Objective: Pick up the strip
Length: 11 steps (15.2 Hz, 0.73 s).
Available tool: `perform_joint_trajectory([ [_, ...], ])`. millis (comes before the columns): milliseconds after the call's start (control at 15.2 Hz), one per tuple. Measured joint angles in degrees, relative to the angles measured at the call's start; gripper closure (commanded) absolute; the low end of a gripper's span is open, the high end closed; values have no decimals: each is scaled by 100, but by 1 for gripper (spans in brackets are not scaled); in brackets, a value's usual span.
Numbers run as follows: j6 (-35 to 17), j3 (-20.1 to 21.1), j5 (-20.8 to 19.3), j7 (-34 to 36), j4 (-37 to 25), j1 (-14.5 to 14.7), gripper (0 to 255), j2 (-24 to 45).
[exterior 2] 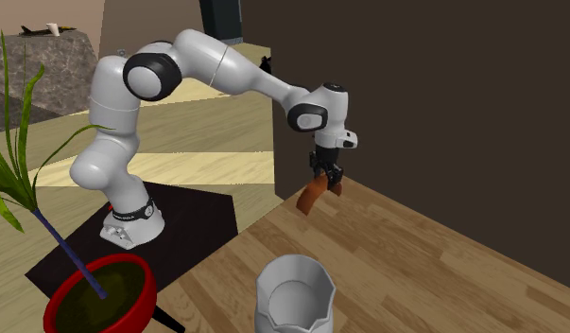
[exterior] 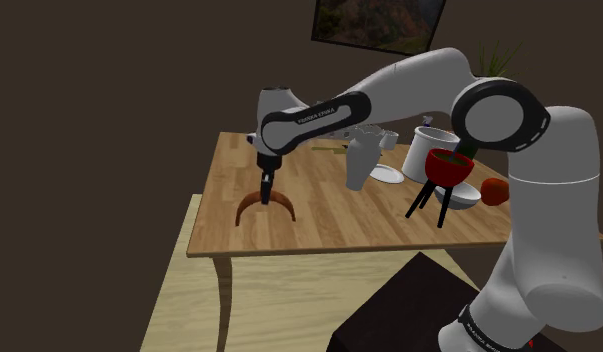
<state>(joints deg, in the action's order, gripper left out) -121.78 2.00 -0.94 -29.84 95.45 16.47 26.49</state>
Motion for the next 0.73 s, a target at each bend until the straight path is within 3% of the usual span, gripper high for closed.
perform_joint_trajectory([
  [726, 680, 8, 14, -4, -367, 0, 255, -315],
])
